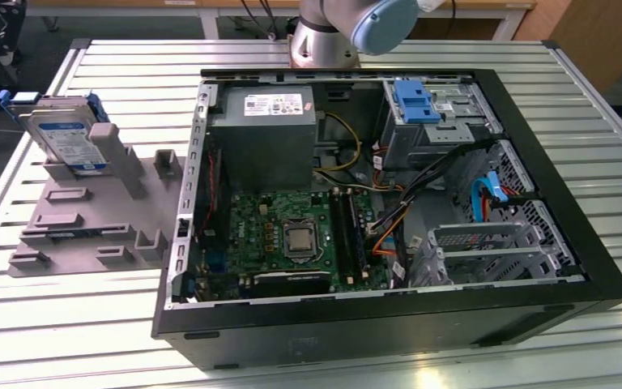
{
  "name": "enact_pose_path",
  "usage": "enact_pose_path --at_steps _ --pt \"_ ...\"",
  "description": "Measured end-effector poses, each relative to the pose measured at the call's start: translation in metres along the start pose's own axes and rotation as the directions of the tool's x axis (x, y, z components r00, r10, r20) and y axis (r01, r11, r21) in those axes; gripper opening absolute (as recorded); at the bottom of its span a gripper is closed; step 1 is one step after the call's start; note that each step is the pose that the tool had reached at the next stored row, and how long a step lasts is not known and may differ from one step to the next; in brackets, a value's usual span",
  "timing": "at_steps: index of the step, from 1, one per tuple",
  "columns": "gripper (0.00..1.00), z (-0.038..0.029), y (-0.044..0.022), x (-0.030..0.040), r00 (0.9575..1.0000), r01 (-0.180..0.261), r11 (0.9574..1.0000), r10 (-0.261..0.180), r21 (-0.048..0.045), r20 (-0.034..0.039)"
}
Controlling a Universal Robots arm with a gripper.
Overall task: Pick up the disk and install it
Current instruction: 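Pick up the disk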
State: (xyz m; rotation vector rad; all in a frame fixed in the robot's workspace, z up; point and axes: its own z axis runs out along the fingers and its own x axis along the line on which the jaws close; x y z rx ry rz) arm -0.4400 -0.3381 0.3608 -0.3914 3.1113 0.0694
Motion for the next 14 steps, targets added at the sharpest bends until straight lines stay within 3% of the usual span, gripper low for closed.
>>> enact_pose_path --at_steps 9,14 --pt "0.11 0.0001 0.0000 0.0000 0.9961 0.089 0.9961 -0.089 -0.0011 -0.0038" --pt "0.11 0.0002 0.0000 0.0000 0.9889 0.148 0.9889 -0.148 -0.0020 -0.0062"
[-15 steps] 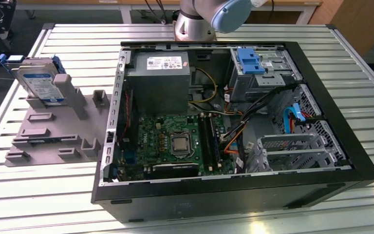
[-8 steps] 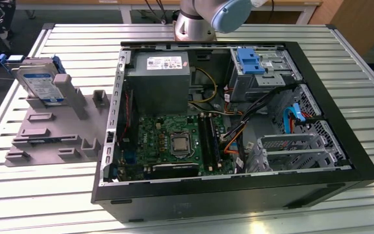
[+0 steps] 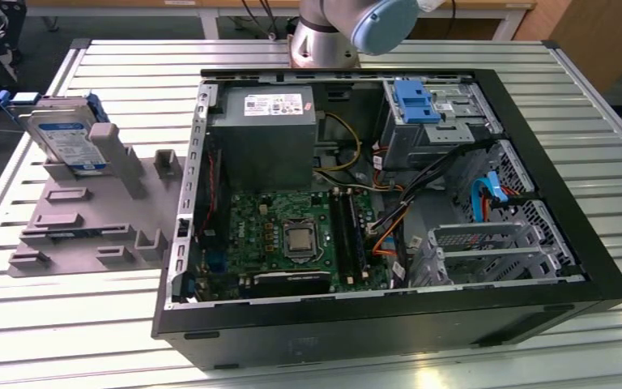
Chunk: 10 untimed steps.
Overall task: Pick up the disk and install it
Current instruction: 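Pick up the disk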
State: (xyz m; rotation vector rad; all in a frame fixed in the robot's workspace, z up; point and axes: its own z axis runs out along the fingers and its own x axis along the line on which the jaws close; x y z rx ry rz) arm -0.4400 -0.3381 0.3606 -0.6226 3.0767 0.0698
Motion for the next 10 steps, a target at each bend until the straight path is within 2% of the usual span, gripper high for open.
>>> enact_pose_path --at_steps 5,10 --pt "0.11 0.0000 0.0000 0.0000 0.9978 0.066 0.9978 -0.066 -0.0008 -0.0029" --pt "0.11 0.0001 0.0000 0.0000 0.9906 0.136 0.9907 -0.136 -0.0018 -0.0059"
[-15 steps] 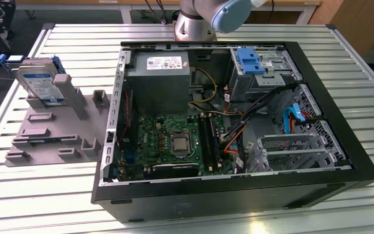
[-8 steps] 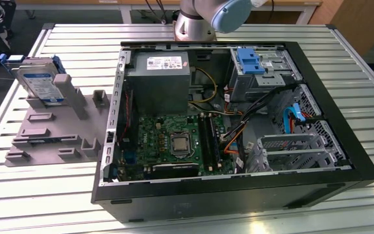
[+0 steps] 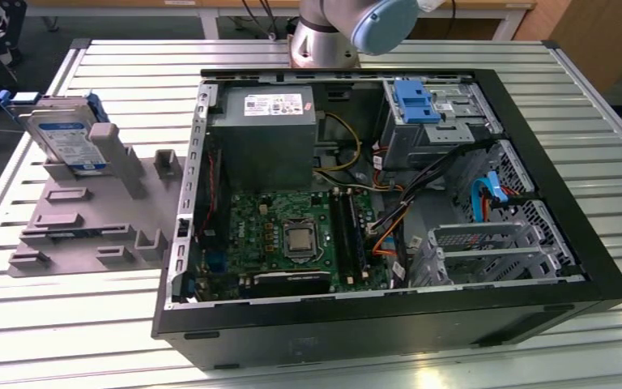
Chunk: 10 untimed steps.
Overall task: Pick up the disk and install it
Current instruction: 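Pick up the disk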
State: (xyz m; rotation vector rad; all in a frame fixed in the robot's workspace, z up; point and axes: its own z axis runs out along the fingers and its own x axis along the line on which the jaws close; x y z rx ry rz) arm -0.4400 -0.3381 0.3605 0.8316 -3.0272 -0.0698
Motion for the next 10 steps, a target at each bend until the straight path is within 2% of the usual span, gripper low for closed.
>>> enact_pose_path --at_steps 5,10 --pt "0.11 0.0001 0.0000 0.0000 0.9979 0.065 0.9979 -0.065 -0.0008 -0.0028" --pt "0.11 0.0002 0.0000 0.0000 0.9905 0.137 0.9905 -0.137 -0.0018 -0.0058"
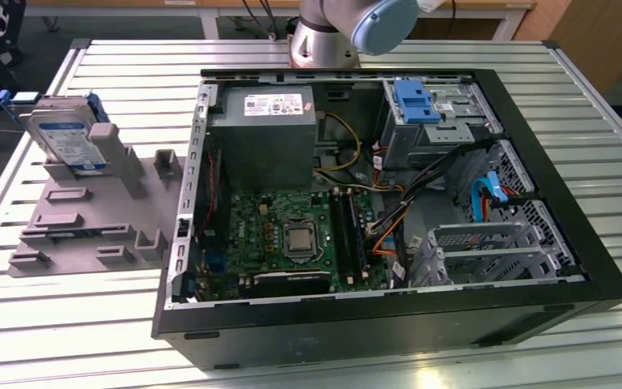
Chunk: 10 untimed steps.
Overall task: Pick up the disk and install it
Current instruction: 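Pick up the disk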
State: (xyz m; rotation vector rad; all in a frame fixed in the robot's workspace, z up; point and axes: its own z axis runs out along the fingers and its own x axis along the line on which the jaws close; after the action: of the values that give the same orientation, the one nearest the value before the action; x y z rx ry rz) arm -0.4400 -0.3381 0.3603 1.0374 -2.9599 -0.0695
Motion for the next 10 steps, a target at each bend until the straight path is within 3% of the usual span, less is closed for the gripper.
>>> enact_pose_path --at_steps 5,10 --pt "0.11 0.0001 0.0000 0.0000 0.9975 0.071 0.9975 -0.071 -0.0009 -0.0031" --pt "0.11 0.0002 0.0000 0.0000 0.9913 0.131 0.9913 -0.131 -0.0018 -0.0056"
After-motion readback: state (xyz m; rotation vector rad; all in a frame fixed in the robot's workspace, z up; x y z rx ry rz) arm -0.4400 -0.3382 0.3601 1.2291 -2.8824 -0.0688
